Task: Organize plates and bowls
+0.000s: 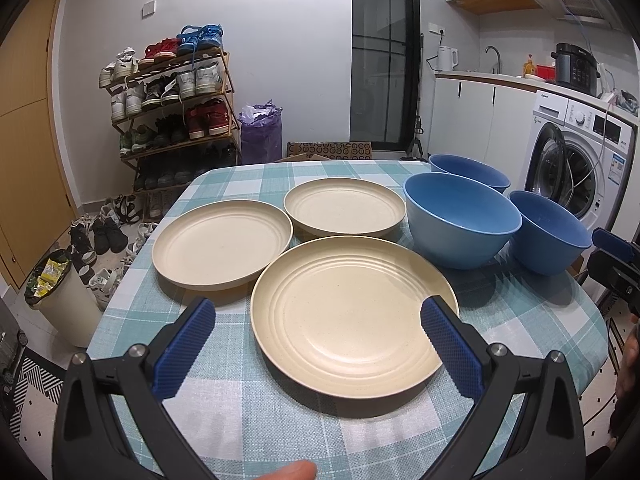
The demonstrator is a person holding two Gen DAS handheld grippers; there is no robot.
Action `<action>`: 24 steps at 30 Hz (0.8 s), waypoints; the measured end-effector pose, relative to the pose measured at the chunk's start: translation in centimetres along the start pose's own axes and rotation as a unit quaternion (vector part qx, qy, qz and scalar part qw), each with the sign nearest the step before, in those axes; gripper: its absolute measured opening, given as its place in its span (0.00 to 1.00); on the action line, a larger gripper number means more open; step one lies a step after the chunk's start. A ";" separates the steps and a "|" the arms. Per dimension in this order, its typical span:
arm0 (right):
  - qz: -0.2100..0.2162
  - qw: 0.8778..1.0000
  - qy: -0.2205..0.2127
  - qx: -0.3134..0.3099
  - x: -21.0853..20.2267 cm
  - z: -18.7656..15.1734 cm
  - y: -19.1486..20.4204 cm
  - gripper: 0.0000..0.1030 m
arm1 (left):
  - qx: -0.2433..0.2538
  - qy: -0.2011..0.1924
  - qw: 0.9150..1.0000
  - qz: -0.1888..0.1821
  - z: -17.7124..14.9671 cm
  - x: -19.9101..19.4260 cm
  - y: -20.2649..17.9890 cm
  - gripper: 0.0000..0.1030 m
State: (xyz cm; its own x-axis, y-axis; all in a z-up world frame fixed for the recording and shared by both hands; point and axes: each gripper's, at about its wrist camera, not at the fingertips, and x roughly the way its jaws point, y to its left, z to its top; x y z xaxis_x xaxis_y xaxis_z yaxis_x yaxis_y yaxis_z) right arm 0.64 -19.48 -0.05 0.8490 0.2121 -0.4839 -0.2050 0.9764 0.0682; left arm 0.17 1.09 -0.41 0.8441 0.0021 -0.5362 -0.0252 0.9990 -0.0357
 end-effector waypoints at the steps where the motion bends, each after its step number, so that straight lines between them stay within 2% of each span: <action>1: 0.001 1.000 0.000 0.001 -0.1 0.0 -0.3 1.00 | 0.001 0.001 1.000 -0.001 0.1 0.1 -0.1 1.00; 2: 0.001 1.000 0.000 0.002 -0.1 0.1 -0.4 1.00 | 0.002 0.001 1.000 0.001 0.4 -0.3 -1.0 1.00; 14: -0.006 1.000 -0.005 -0.009 -0.6 0.9 0.1 1.00 | 0.009 -0.008 1.000 -0.006 1.0 -0.7 -1.0 1.00; 24: 0.007 0.999 0.006 -0.035 0.3 1.7 0.6 1.00 | 0.013 -0.015 1.000 -0.007 1.7 -0.6 -1.0 1.00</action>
State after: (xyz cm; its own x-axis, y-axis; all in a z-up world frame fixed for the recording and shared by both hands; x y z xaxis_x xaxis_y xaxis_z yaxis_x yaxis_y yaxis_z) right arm 1.55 -18.78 1.33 0.8404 0.2243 -0.4934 -0.2503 0.9681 0.0137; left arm 0.62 0.12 1.43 0.8599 -0.0114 -0.5103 0.0011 0.9998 -0.0204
